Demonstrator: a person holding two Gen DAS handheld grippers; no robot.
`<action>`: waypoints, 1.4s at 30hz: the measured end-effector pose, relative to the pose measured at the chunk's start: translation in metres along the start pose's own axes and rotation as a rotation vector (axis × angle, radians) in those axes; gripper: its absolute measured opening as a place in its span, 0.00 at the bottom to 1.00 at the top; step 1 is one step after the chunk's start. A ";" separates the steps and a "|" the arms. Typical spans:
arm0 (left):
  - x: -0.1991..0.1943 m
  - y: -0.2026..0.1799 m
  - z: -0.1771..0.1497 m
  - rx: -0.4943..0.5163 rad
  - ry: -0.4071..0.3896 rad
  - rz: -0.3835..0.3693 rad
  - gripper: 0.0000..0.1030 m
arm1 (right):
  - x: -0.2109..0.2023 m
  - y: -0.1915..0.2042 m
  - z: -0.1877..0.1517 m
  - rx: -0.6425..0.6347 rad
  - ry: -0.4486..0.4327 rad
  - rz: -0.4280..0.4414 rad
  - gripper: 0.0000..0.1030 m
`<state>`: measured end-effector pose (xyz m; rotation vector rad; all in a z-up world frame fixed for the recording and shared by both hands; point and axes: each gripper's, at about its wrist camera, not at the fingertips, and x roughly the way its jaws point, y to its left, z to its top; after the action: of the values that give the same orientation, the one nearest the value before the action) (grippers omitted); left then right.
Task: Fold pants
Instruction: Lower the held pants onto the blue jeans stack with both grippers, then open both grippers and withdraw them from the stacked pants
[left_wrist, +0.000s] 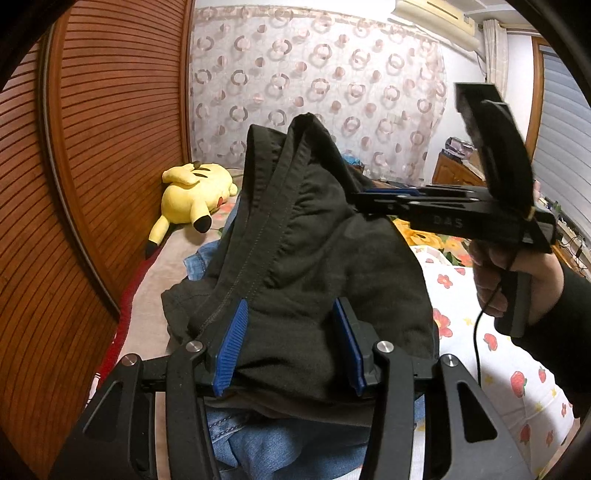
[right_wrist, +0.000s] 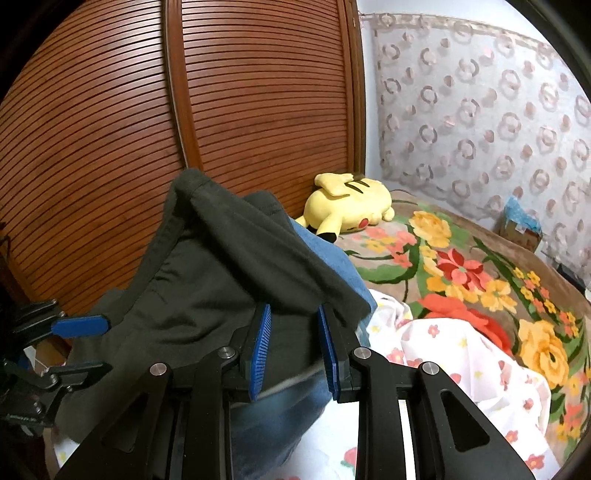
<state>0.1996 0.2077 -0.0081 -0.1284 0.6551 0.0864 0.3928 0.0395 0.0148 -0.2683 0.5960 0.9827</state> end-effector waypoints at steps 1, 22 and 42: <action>0.001 0.000 0.000 0.000 0.001 0.000 0.48 | -0.003 0.001 -0.002 0.001 -0.002 -0.001 0.26; -0.002 -0.009 -0.002 0.028 0.025 0.004 0.51 | -0.061 0.019 -0.037 0.039 -0.063 -0.021 0.31; -0.044 -0.043 0.008 0.048 -0.073 -0.048 0.84 | -0.115 0.033 -0.072 0.088 -0.098 -0.080 0.44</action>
<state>0.1747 0.1644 0.0289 -0.0946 0.5807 0.0288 0.2919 -0.0569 0.0254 -0.1641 0.5337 0.8850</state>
